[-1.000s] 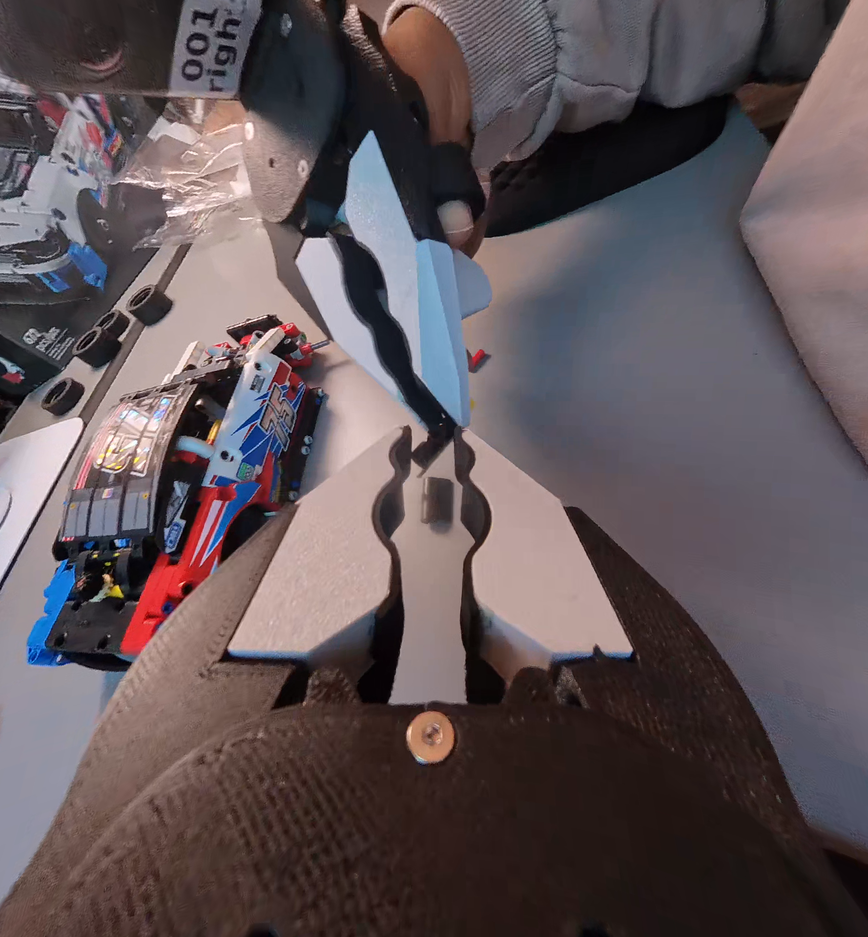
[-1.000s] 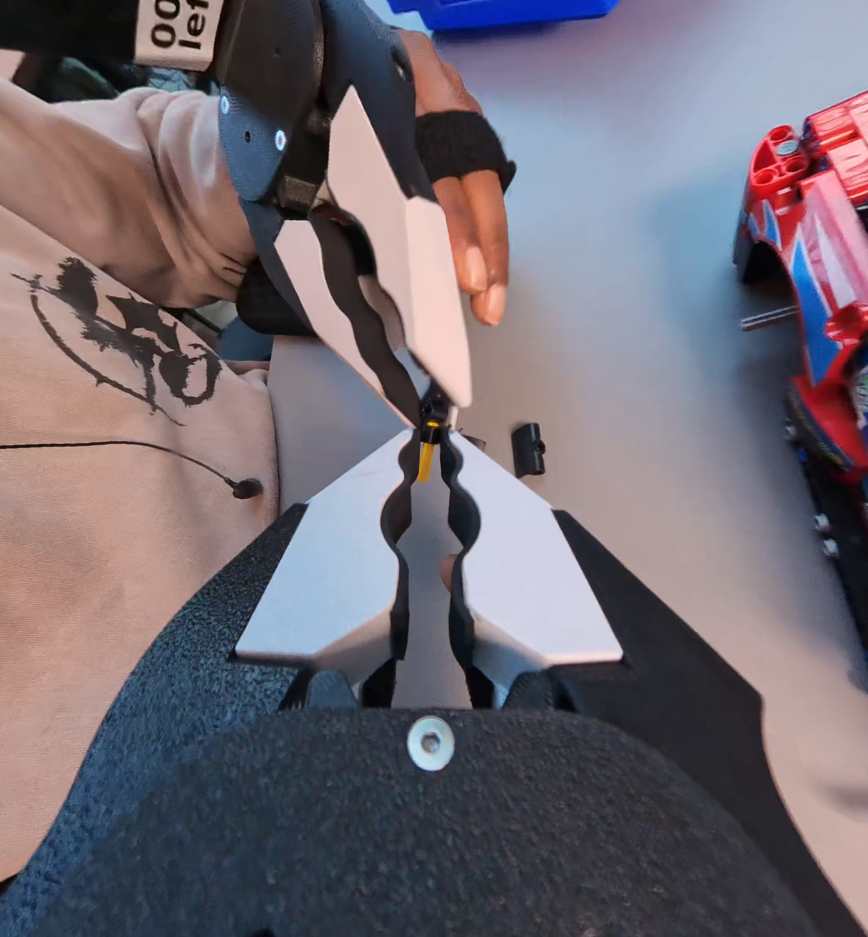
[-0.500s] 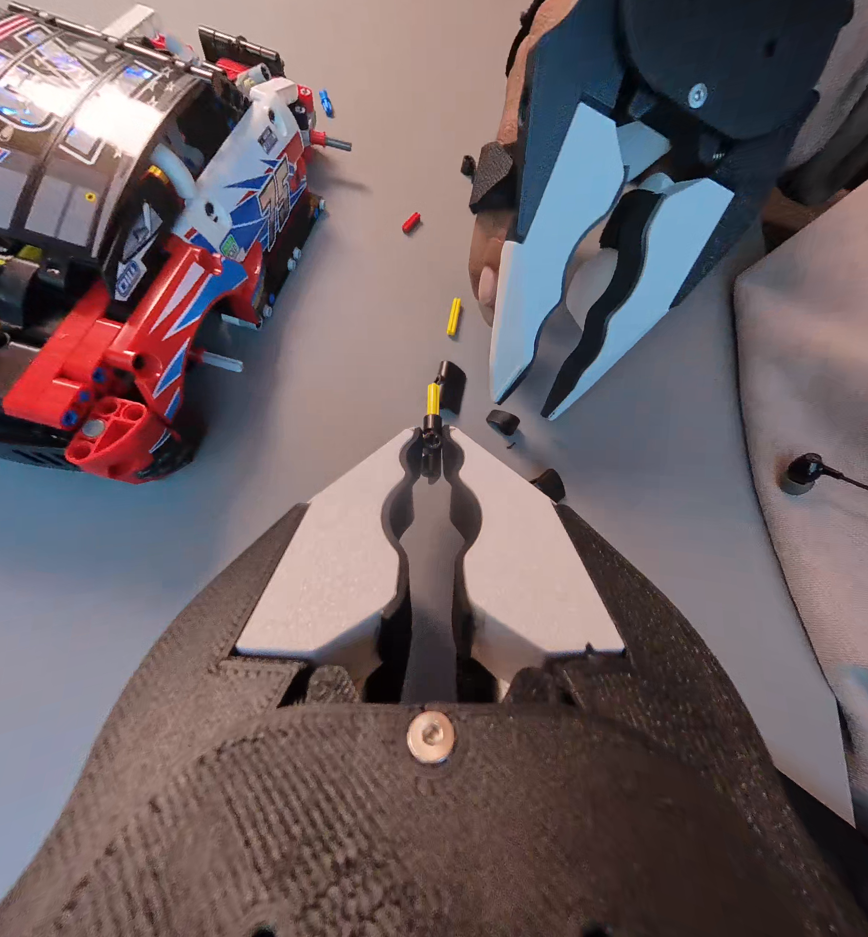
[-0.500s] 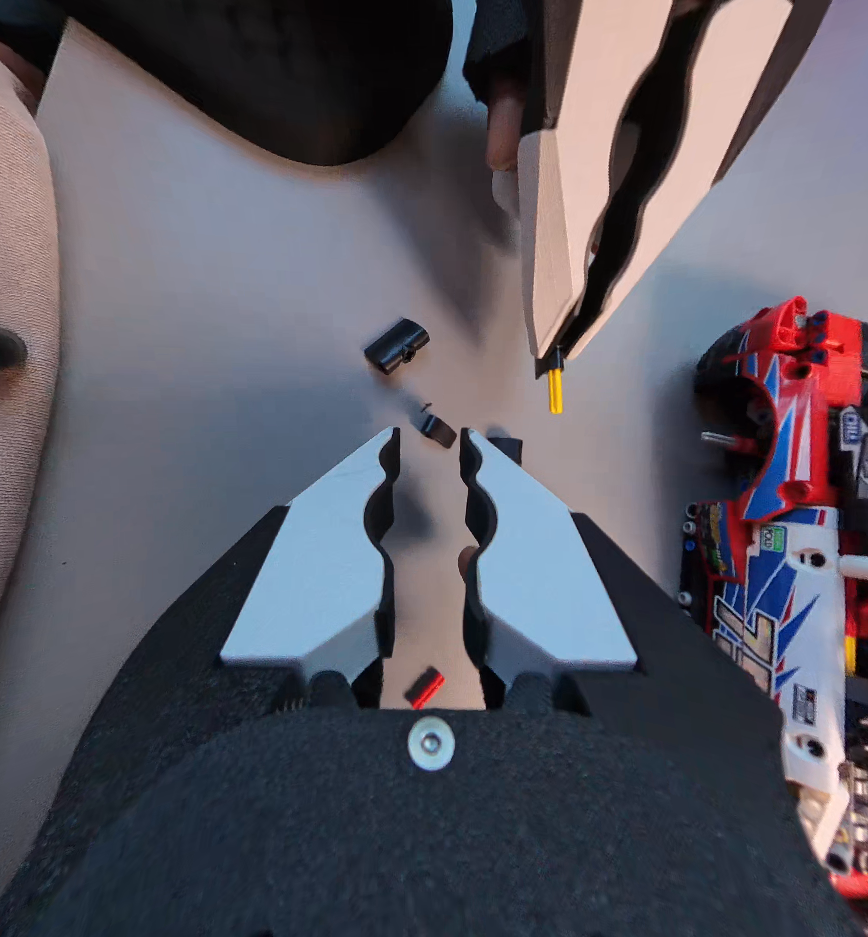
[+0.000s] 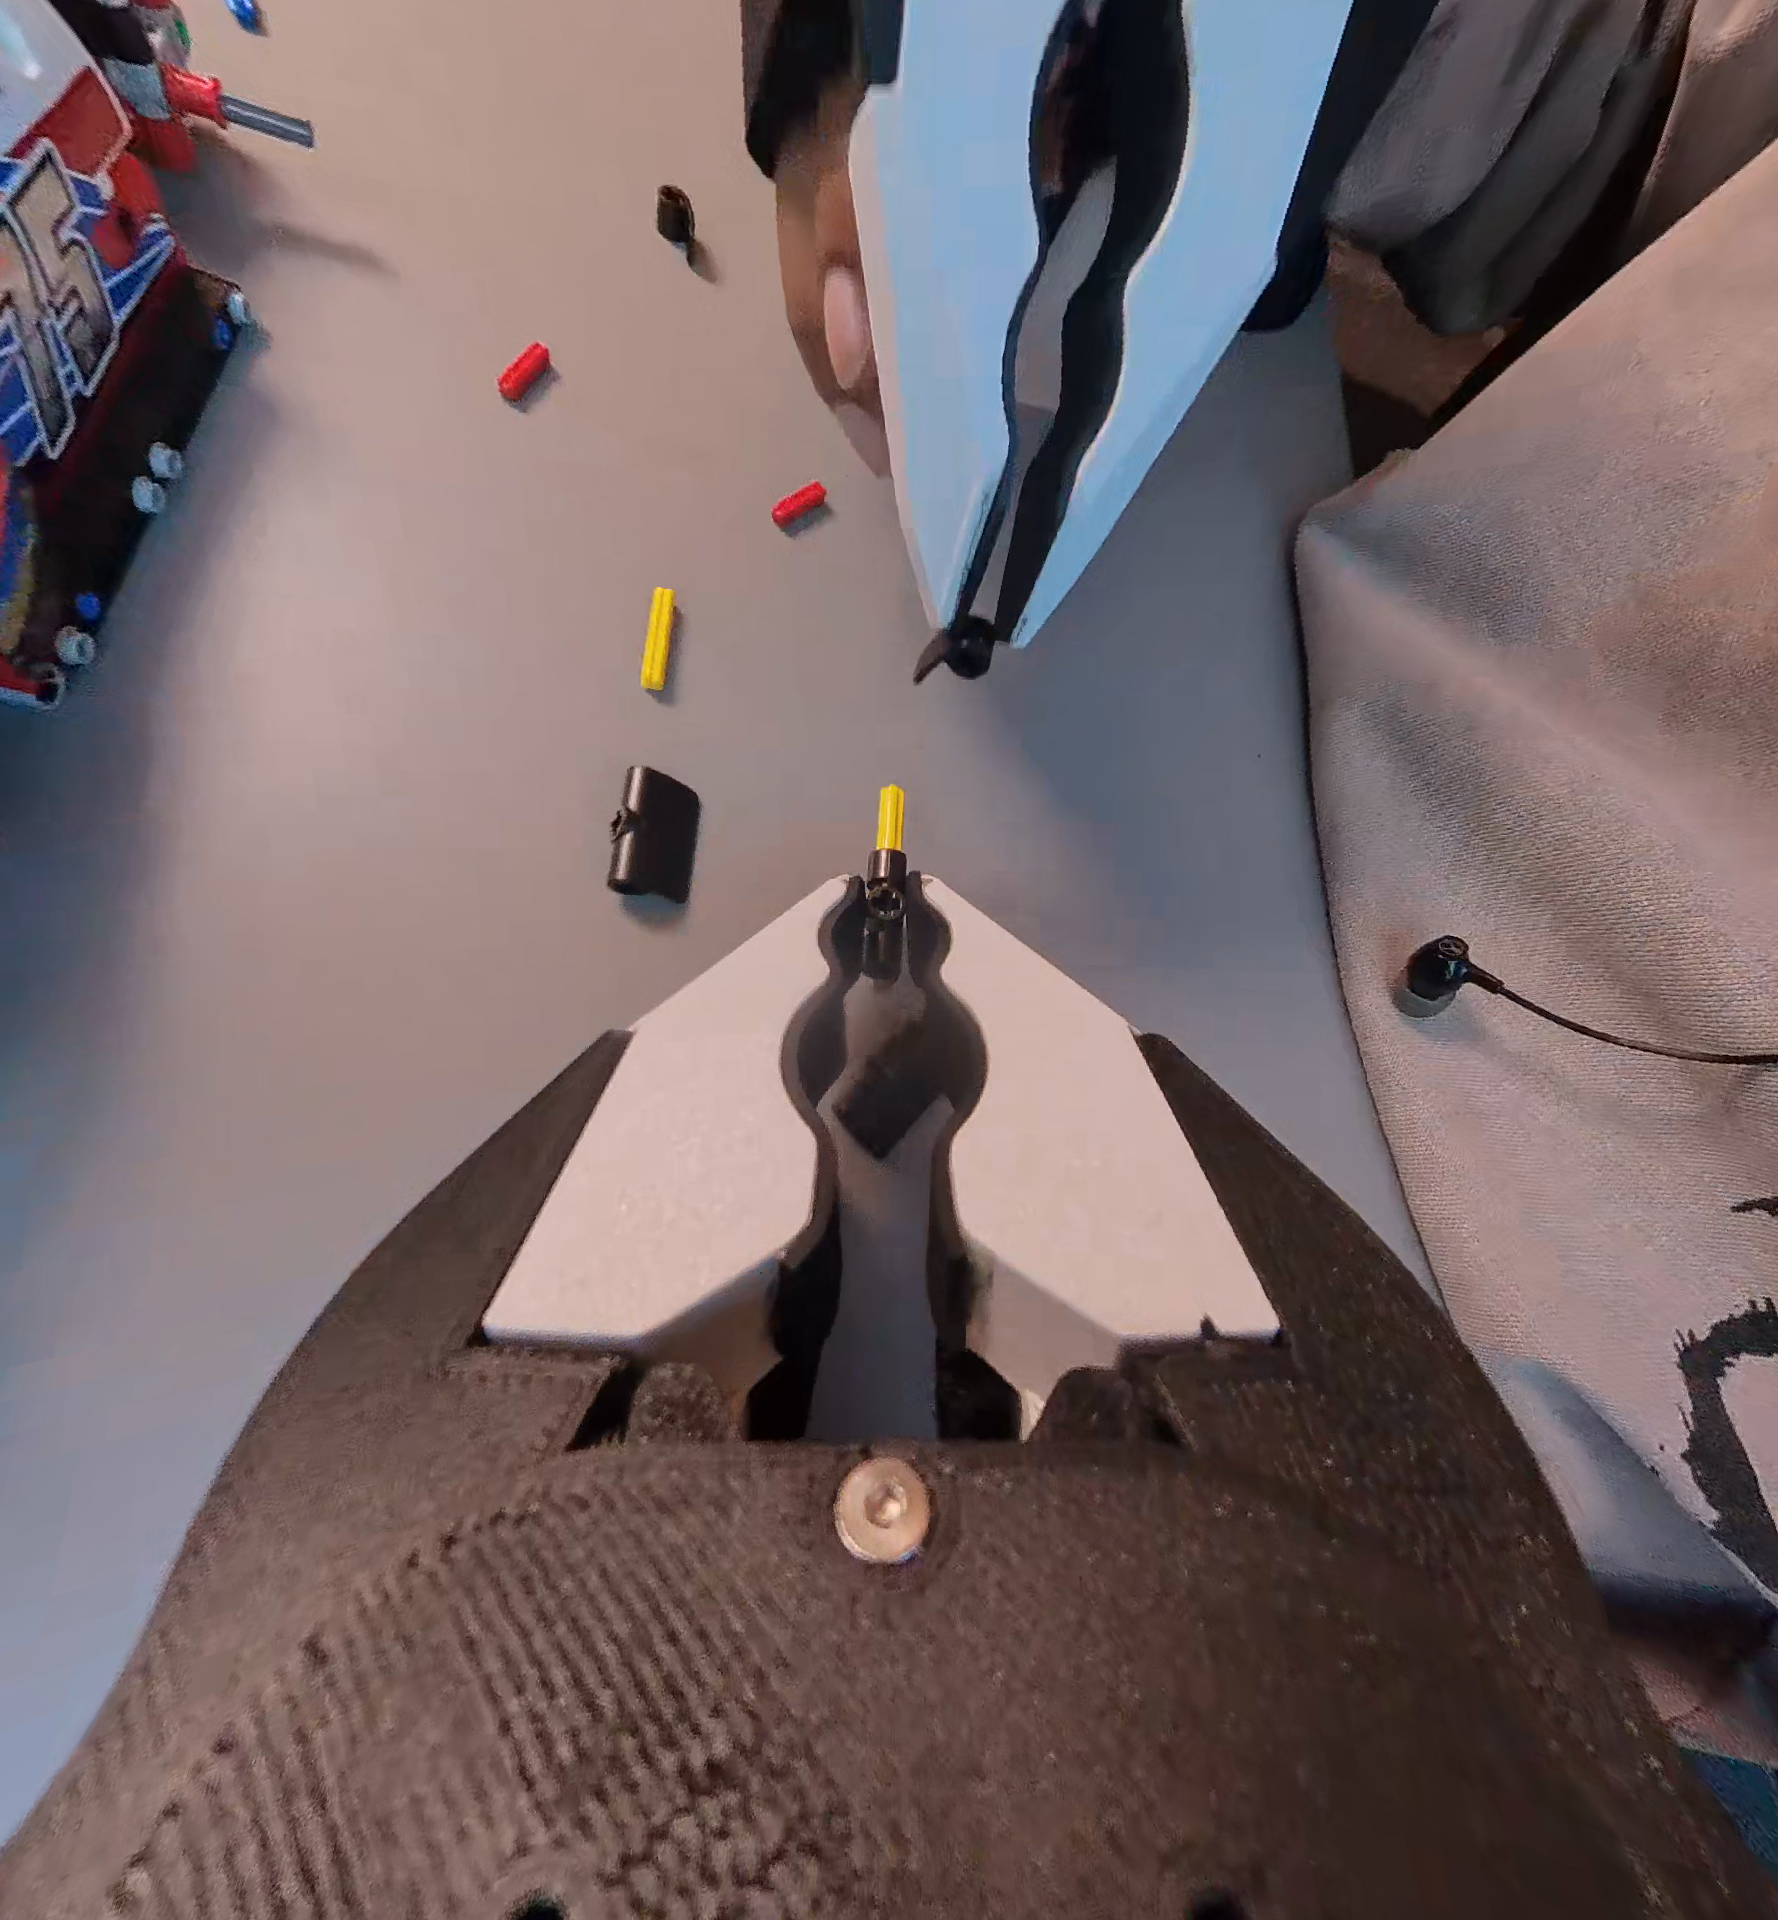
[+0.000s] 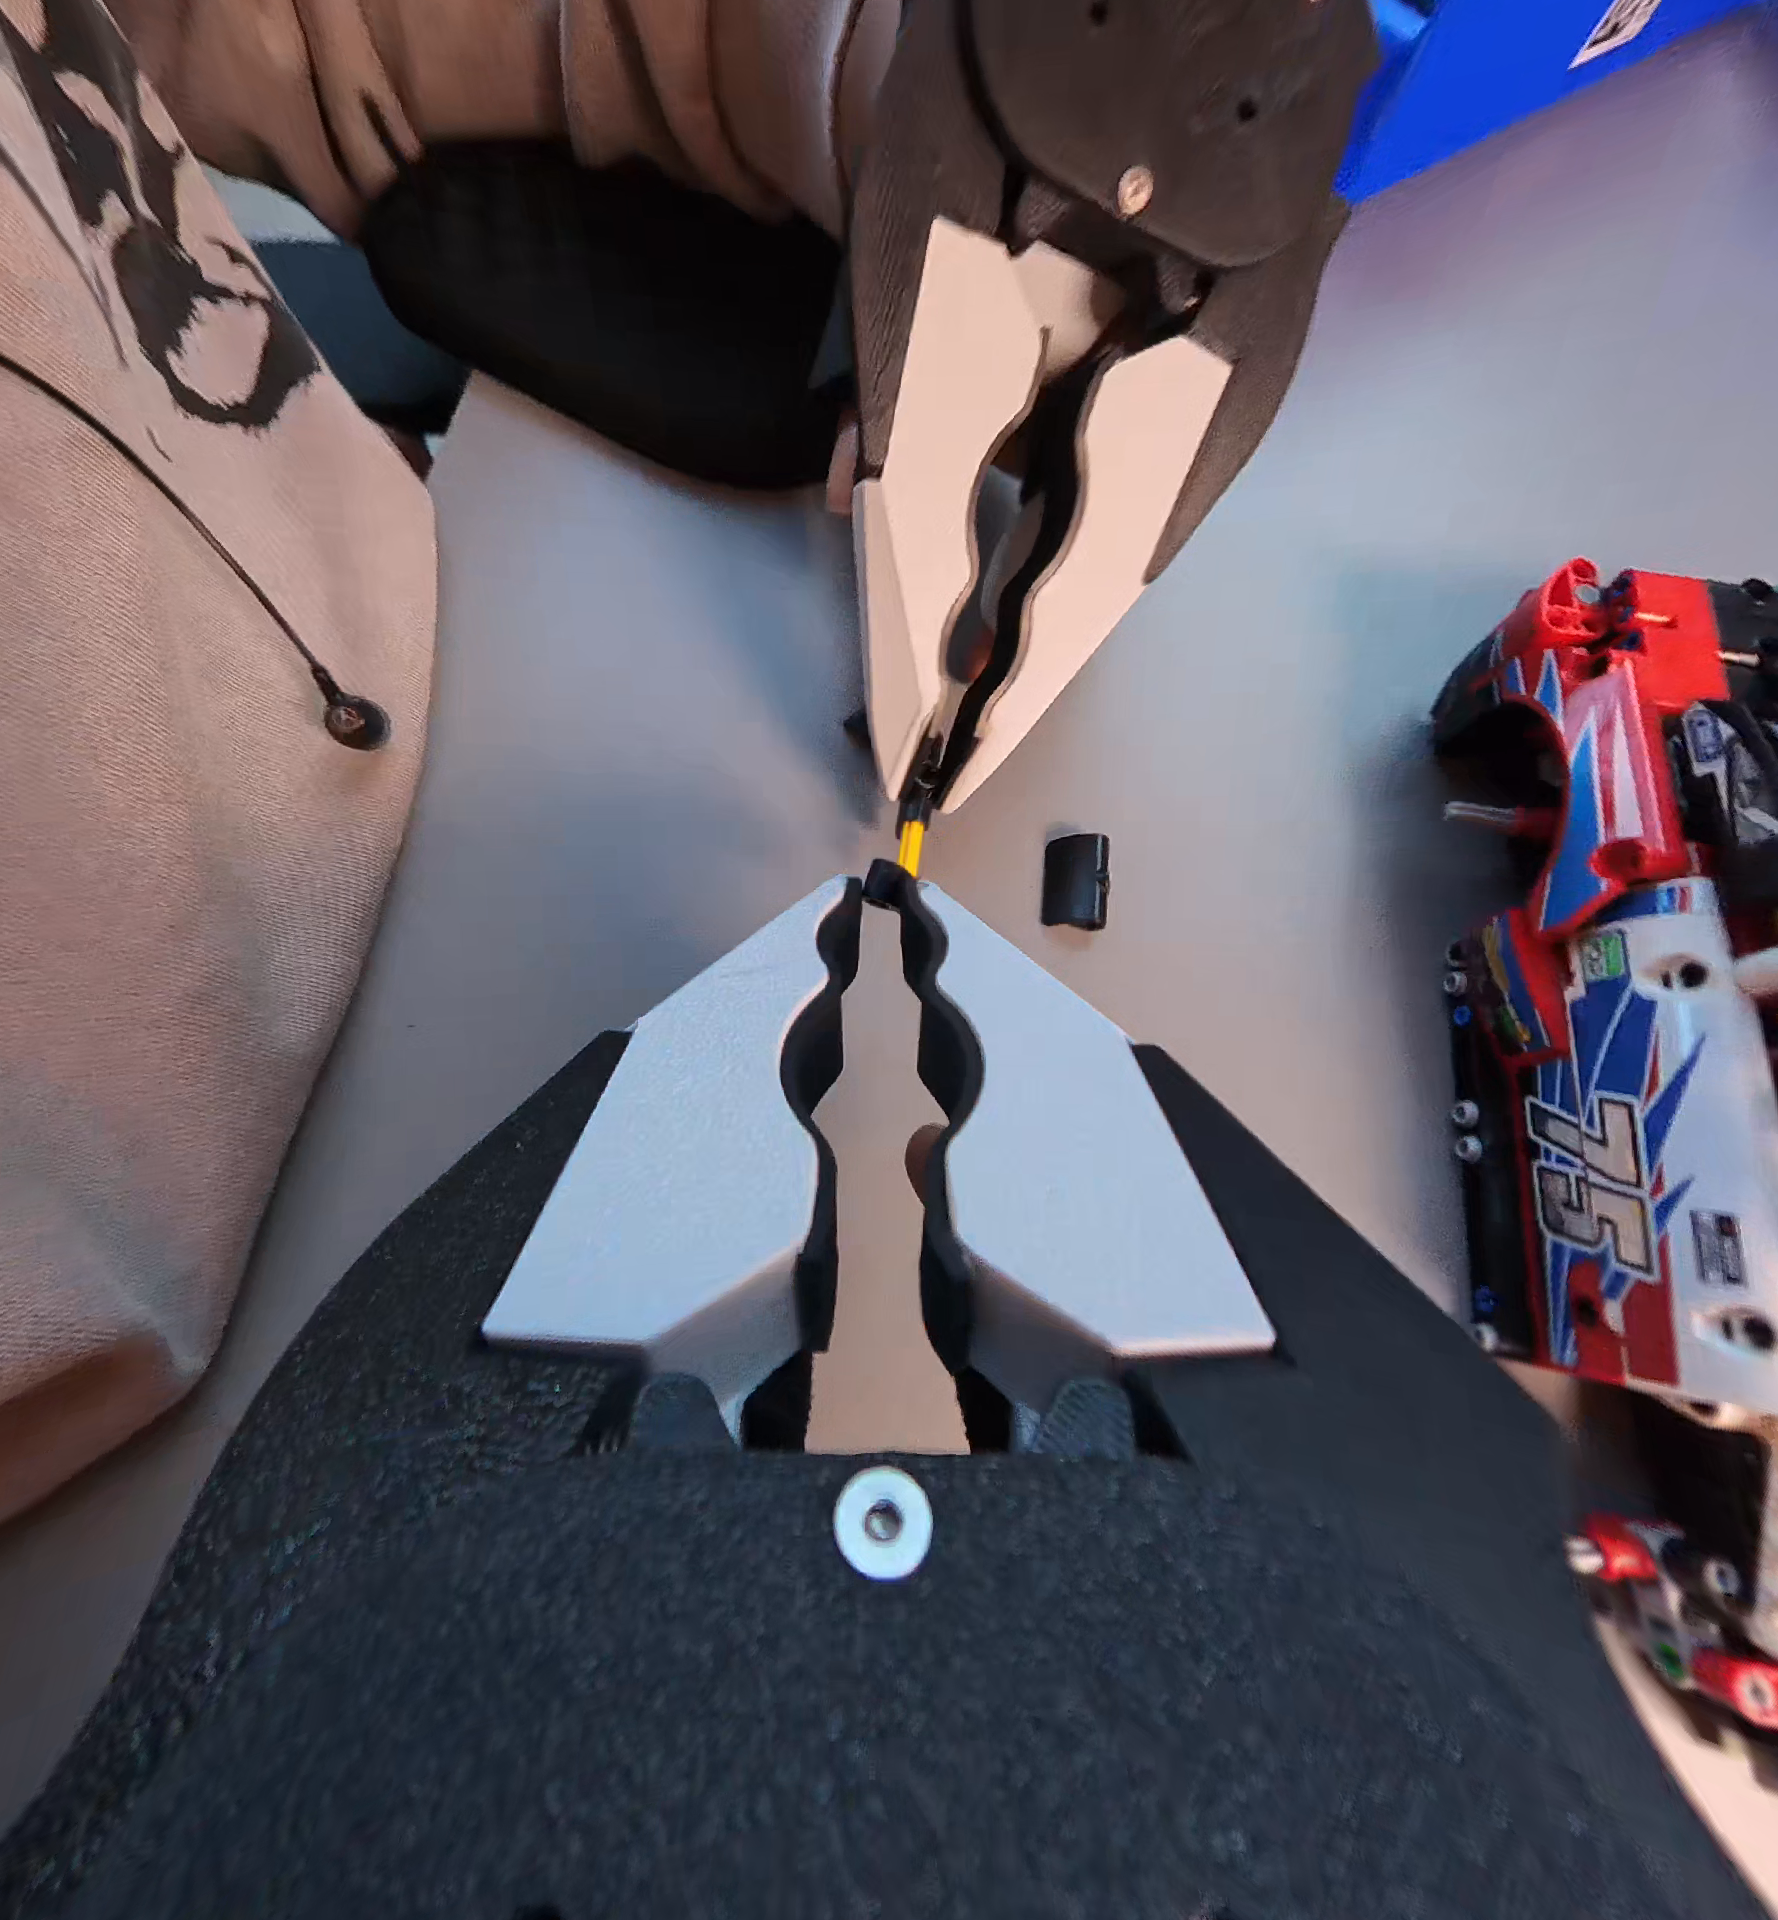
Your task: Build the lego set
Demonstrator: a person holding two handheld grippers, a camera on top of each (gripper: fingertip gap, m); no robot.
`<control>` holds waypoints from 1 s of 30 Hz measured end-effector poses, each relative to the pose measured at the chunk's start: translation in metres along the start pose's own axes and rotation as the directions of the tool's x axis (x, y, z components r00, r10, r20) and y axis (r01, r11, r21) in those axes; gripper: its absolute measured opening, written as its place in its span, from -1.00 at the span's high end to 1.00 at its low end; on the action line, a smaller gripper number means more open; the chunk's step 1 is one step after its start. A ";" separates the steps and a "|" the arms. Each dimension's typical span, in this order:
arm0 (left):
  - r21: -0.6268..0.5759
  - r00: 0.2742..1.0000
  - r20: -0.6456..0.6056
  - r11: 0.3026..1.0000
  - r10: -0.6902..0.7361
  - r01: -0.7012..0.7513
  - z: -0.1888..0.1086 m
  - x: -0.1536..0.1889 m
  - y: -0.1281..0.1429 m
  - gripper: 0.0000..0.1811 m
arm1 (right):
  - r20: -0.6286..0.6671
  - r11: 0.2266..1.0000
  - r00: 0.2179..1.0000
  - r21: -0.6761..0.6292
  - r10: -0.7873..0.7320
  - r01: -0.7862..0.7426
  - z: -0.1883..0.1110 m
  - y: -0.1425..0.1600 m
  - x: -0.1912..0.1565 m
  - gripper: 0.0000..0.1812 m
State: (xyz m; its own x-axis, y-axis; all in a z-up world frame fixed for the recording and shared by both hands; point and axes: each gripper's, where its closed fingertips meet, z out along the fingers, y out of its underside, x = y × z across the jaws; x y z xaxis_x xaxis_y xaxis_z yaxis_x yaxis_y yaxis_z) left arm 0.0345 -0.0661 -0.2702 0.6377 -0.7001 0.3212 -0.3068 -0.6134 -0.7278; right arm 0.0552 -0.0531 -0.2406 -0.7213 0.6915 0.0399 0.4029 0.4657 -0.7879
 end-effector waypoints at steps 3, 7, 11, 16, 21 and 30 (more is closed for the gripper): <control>-0.051 1.000 0.027 0.999 0.010 -0.008 0.010 -0.003 0.000 0.94 | 0.004 0.993 0.997 0.089 0.075 -0.075 -0.013 0.001 0.001 0.95; -0.101 0.992 0.116 0.994 0.041 -0.029 0.011 -0.017 0.001 0.89 | 0.012 0.980 0.994 0.171 0.105 -0.105 -0.016 -0.001 0.001 0.95; -0.119 0.986 0.152 0.991 0.072 -0.054 0.009 -0.021 0.002 0.78 | 0.021 0.970 0.994 0.218 0.108 -0.110 -0.017 -0.004 0.002 0.95; 0.119 0.985 0.099 0.981 0.142 -0.153 -0.001 0.001 -0.035 0.72 | 0.017 0.922 0.995 0.374 0.099 -0.098 -0.030 -0.024 0.002 0.95; 0.356 0.969 0.091 0.902 0.228 -0.245 -0.013 0.026 -0.074 0.76 | 0.074 0.846 0.988 0.510 0.134 -0.153 -0.044 -0.047 0.001 0.95; 0.362 0.922 0.278 0.859 0.271 -0.362 -0.025 0.021 -0.086 1.00 | 0.056 0.838 0.983 0.516 0.173 -0.177 -0.045 -0.044 0.010 0.96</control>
State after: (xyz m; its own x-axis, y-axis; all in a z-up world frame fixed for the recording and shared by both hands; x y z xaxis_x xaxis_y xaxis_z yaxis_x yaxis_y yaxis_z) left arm 0.0569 -0.0371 -0.1860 0.7014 -0.7093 -0.0697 -0.2386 -0.1415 -0.9608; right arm 0.0554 -0.0417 -0.1776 -0.6711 0.7295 -0.1320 0.1747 -0.0174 -0.9845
